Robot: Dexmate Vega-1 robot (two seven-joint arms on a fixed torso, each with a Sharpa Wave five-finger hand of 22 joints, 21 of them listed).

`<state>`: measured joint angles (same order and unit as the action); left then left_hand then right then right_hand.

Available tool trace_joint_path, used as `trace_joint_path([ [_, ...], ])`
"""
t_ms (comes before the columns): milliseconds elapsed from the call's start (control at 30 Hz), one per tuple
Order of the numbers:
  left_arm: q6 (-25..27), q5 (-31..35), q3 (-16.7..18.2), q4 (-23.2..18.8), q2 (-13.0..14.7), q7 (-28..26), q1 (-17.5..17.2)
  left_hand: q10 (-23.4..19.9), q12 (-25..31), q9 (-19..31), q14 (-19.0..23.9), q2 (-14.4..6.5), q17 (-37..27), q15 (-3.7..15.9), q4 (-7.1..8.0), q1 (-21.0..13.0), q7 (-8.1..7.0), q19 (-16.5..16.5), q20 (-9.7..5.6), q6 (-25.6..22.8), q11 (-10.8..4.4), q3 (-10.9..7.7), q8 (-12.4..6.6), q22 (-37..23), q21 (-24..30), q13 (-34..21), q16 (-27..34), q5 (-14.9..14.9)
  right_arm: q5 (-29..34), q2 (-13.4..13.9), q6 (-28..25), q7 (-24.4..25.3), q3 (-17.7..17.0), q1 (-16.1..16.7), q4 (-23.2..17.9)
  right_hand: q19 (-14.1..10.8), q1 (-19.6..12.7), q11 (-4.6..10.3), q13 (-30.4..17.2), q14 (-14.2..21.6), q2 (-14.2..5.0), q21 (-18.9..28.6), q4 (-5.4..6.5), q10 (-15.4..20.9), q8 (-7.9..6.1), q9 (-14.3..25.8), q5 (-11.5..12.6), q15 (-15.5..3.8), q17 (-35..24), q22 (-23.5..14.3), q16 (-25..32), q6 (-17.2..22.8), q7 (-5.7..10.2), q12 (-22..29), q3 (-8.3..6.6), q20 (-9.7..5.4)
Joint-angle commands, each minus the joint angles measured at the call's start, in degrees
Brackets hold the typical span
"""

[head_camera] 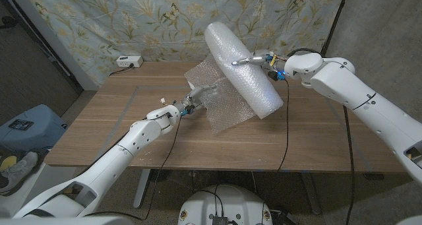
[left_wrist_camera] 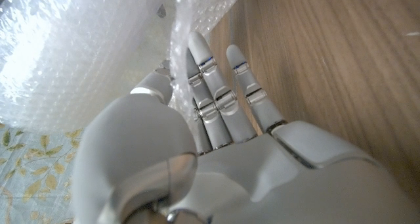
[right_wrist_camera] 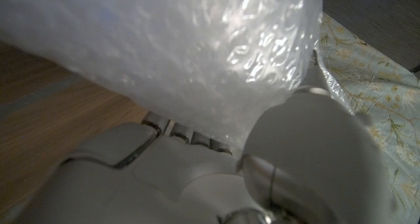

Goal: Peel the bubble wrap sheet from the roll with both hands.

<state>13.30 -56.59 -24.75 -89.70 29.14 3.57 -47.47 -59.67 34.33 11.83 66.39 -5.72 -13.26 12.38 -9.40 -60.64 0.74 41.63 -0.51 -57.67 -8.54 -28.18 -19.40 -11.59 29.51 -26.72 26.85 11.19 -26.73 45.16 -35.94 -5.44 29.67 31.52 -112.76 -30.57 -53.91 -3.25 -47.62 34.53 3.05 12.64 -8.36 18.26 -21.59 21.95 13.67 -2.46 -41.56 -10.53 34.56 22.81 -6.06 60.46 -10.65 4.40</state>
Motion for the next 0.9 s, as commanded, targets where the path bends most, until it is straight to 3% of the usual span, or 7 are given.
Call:
trace_joint_path([
  [33,1.4,-0.9,-0.4,0.1,0.7,1.8,0.7,-1.0,0.2,0.3,-0.4,-0.2,-0.3,-0.01,0.06,-0.5,0.43,-0.2,-0.09,-0.5,-1.28,0.2,0.02,-0.2,0.4,-0.4,-0.2,-0.2,-7.1,0.7,2.6,-0.4,-2.5,1.7,3.5,-0.5,-5.6,-0.16,-7.1,1.4,-5.86,0.3,0.16,0.4,0.22,0.2,-0.1,-3.28,-0.3,-0.3,0.4,0.7,0.04,0.4,-0.04,0.06],
  [900,3.9,-1.9,-0.2,-1.7,2.4,2.3,0.9,-1.0,0.3,0.4,-0.3,-0.3,-0.7,0.04,0.06,-0.6,0.39,-0.4,0.02,-0.6,-1.14,0.37,0.36,-0.1,1.1,-1.4,-0.6,-0.2,-23.2,-1.0,7.1,-2.6,-7.2,6.7,11.9,-0.5,-5.5,-0.14,-6.7,1.4,-6.11,0.3,0.25,0.3,0.64,0.4,-0.6,-3.36,-0.6,-0.3,0.2,0.5,0.04,0.0,0.03,0.03],
])
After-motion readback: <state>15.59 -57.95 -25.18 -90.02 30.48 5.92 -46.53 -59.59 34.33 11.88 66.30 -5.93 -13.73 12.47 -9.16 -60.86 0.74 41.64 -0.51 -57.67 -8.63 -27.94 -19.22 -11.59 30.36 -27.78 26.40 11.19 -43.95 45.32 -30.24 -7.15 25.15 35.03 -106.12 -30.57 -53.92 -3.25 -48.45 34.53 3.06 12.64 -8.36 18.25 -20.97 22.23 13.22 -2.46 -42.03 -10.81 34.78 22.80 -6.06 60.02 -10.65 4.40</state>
